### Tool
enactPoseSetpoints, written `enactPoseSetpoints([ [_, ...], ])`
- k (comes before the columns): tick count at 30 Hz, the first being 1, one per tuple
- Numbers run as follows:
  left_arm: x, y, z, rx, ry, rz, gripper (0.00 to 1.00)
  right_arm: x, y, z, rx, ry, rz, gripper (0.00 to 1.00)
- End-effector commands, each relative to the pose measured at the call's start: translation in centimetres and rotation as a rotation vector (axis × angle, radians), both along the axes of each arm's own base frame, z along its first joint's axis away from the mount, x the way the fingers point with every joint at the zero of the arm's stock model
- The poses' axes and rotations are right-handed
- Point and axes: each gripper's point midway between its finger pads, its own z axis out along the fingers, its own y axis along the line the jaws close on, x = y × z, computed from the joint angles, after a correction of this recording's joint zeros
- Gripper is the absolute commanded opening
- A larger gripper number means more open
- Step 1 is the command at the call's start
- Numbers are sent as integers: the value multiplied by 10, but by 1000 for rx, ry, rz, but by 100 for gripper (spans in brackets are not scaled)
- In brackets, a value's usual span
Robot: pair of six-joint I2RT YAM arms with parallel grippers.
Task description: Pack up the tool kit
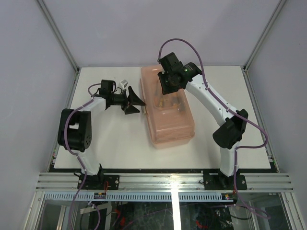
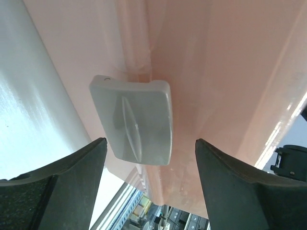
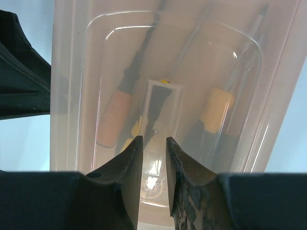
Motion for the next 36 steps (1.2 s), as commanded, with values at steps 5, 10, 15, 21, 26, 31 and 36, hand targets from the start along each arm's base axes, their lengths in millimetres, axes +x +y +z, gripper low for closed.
enactPoseSetpoints([
  [5,11,-10,-20,46,10,22,70,-19,10,-24,1,98,38,28],
  [10,13,-17,-29,56,31,22,69,-26,5,-44,-41,148,36,28],
  [15,12,-23,-39,66,45,7,62,-32,2,-57,-55,179,39,28],
  [21,6,-29,-54,83,68,-13,34,-34,3,-62,-51,192,40,28],
  [26,2,-32,-65,82,94,-24,19,-35,4,-65,-49,200,44,28],
  [31,-2,-36,-69,66,97,-43,20,-36,5,-68,-44,207,46,27],
  [36,2,-30,-54,90,22,-50,48,-33,5,-61,-36,181,42,30],
])
